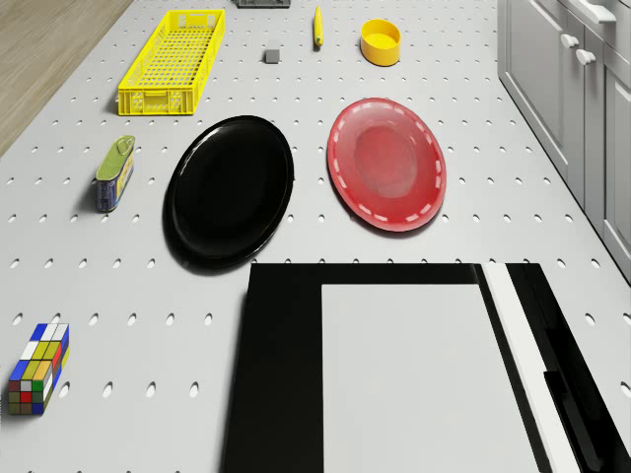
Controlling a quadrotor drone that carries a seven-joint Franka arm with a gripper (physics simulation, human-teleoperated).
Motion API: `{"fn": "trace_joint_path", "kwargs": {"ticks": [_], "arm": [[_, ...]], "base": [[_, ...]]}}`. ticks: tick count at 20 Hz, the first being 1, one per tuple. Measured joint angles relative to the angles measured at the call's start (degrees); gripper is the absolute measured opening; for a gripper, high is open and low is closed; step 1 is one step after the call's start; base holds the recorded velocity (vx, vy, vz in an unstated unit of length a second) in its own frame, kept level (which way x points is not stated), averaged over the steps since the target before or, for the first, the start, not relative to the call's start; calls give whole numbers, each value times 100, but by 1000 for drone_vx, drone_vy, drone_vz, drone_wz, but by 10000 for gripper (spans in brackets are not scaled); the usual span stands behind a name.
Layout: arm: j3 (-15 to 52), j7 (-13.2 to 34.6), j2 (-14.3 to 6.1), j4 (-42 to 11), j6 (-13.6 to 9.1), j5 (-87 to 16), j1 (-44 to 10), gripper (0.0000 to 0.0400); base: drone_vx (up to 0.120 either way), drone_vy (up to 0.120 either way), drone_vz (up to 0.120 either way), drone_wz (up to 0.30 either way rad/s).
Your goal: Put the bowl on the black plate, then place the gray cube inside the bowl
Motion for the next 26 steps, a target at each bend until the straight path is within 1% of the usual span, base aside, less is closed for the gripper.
{"fn": "trace_joint_path", "kwargs": {"ticks": [10,17,20,22,24,26], "arm": [[154,27,-32,-34,45,-214,-48,400],[576,106,-64,-100,83,-808,-178,400],[968,183,-93,-192,109,-1364,-302,400],[1349,263,-126,-318,135,-1909,-424,400],[1849,379,-180,-541,171,-2638,-591,400],[2470,551,-265,-913,220,-3577,-814,400]], "base": [[120,-120,0,0],[120,-120,0,0],[120,-120,-27,0],[120,0,-120,0],[120,0,-120,0],[120,0,-120,0]]}}
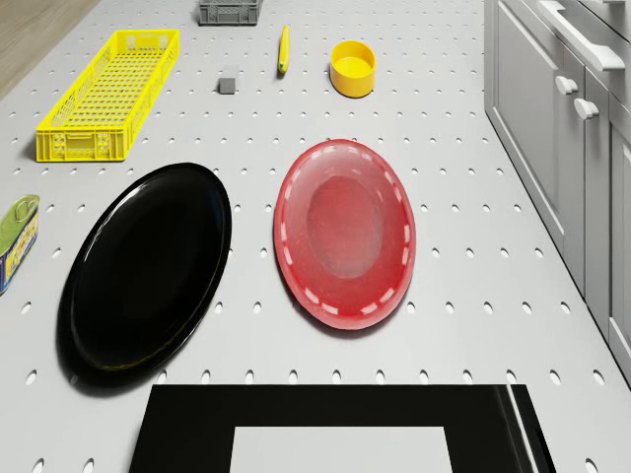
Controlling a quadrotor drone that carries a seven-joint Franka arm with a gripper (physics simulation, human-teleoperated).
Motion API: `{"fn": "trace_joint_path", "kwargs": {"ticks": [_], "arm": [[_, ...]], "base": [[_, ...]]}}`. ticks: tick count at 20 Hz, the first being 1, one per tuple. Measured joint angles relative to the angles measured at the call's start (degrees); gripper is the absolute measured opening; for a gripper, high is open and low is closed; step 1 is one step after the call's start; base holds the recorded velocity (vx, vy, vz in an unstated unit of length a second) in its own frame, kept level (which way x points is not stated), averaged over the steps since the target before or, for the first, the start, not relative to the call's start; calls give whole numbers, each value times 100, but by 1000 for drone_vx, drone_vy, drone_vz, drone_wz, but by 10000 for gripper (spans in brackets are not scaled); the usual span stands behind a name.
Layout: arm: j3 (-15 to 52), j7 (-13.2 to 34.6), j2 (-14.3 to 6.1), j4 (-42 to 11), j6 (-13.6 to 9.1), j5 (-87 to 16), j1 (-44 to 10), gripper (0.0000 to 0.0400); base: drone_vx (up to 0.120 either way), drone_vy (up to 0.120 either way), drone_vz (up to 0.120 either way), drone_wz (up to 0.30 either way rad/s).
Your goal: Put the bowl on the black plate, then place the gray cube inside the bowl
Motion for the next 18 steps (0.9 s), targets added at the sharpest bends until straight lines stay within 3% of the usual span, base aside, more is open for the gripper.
{"fn": "trace_joint_path", "kwargs": {"ticks": [5,7,10,15,18], "arm": [[1807,832,-366,-1653,51,-3086,-886,400],[2451,1328,-533,-2378,-66,-4348,-1411,400],[3216,2091,-767,-3176,-418,-5870,-2333,400],[3997,3040,-1118,-3747,-1045,-7212,-3688,400],[4254,3383,-1295,-3858,-1273,-7540,-4212,400]], "base": [[120,0,-120,0],[120,0,-120,0],[120,0,-120,0],[120,0,-120,0],[120,-107,-120,0]]}}
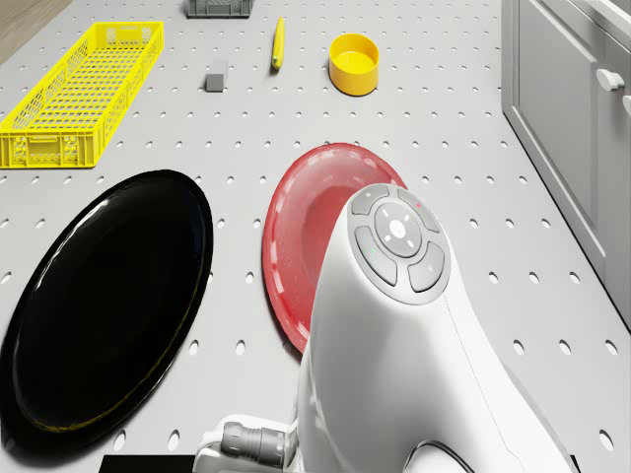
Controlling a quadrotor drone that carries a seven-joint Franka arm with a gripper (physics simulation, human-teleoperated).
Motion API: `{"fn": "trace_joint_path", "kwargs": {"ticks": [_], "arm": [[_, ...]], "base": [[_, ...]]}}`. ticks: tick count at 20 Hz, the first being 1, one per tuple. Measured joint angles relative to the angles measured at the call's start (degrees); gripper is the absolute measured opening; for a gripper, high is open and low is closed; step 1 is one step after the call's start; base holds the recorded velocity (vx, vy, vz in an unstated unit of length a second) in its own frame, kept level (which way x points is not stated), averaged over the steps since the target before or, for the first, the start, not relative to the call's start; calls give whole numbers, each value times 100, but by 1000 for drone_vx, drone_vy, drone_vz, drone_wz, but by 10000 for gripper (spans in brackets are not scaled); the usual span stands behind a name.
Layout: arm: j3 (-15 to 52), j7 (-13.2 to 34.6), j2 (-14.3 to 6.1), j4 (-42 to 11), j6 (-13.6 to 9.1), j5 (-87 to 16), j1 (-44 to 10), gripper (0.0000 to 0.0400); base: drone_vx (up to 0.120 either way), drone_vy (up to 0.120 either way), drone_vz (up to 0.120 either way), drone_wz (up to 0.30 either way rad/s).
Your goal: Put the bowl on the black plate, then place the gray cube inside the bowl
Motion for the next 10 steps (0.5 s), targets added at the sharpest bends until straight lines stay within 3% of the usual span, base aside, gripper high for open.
{"fn": "trace_joint_path", "kwargs": {"ticks": [4,5,10], "arm": [[207,283,-195,-55,-139,-178,-428,400],[244,333,-238,-61,-153,-197,-501,400],[377,508,-429,-70,-140,-212,-747,400]], "base": [[120,-120,-120,0],[120,0,-120,0],[120,0,0,0]]}}
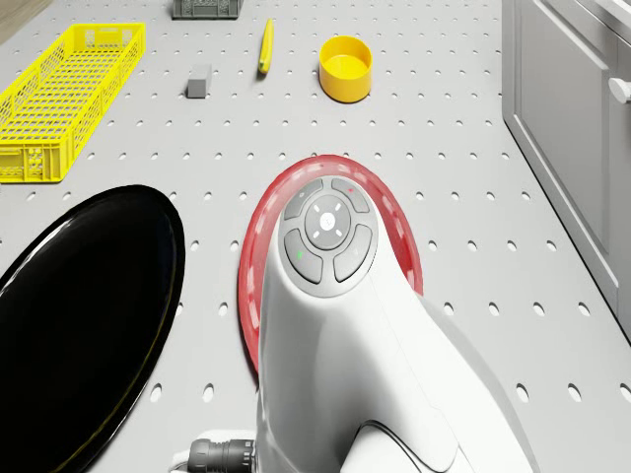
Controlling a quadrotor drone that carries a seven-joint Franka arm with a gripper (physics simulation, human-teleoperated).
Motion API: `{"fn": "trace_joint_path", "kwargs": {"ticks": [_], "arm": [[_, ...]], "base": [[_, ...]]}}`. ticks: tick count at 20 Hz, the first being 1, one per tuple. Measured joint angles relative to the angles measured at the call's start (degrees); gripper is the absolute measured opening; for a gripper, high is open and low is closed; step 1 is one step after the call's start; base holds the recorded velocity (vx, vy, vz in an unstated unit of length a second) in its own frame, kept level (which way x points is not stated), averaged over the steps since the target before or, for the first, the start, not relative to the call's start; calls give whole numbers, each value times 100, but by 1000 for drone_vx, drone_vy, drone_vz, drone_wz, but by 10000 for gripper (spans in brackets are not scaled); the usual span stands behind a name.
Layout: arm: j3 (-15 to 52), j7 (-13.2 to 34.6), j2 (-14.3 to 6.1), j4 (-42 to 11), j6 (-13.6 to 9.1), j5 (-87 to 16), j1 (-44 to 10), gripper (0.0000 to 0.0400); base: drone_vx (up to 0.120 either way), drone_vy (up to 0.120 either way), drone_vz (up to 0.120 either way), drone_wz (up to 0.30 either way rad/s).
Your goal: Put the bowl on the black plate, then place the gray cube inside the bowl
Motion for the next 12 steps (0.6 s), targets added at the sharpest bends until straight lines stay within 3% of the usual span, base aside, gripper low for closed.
{"fn": "trace_joint_path", "kwargs": {"ticks": [6,12], "arm": [[102,122,-202,7,109,63,-155,400],[177,204,-389,18,255,152,-249,400]], "base": [[120,0,0,0],[120,0,-120,0]]}}
